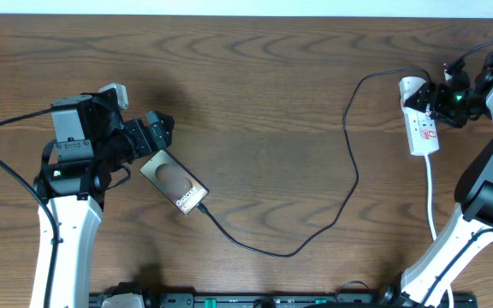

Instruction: Plug charger to phone and switch on socket

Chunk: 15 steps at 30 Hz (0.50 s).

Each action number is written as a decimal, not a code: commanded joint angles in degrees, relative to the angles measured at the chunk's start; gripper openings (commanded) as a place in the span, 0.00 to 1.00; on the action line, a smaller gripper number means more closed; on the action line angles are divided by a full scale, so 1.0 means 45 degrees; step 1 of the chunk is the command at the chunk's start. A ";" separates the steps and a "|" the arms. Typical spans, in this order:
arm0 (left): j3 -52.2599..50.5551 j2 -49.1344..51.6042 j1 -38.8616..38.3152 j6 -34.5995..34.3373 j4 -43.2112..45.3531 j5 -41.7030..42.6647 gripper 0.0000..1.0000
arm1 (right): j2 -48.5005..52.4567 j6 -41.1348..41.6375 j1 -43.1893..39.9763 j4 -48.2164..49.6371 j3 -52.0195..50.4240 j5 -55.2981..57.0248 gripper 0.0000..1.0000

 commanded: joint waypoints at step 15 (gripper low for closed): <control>0.0233 0.0073 -0.0029 0.0219 -0.0034 -0.0165 0.98 | -0.0466 0.0136 0.0219 -0.0097 -0.0165 -0.1146 0.83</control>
